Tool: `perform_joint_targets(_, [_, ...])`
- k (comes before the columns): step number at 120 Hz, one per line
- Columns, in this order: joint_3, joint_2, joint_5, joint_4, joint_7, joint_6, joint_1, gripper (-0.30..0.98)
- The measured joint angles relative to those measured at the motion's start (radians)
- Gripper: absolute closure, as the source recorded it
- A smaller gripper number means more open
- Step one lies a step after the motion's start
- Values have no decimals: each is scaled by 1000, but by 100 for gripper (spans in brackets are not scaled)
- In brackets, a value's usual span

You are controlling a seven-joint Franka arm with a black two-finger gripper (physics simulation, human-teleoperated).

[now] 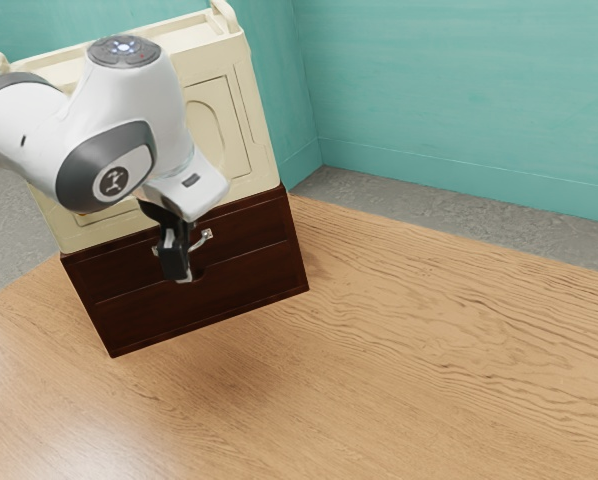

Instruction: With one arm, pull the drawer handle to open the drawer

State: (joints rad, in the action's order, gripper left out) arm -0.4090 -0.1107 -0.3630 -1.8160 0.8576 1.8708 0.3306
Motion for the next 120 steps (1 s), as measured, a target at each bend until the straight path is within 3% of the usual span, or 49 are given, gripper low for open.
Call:
perform_joint_targets(60, [-32,1,-12,-47,-40,31,-5,0])
perform_joint_targets(120, [-48,69,-39,-70,-58,179,-16,1])
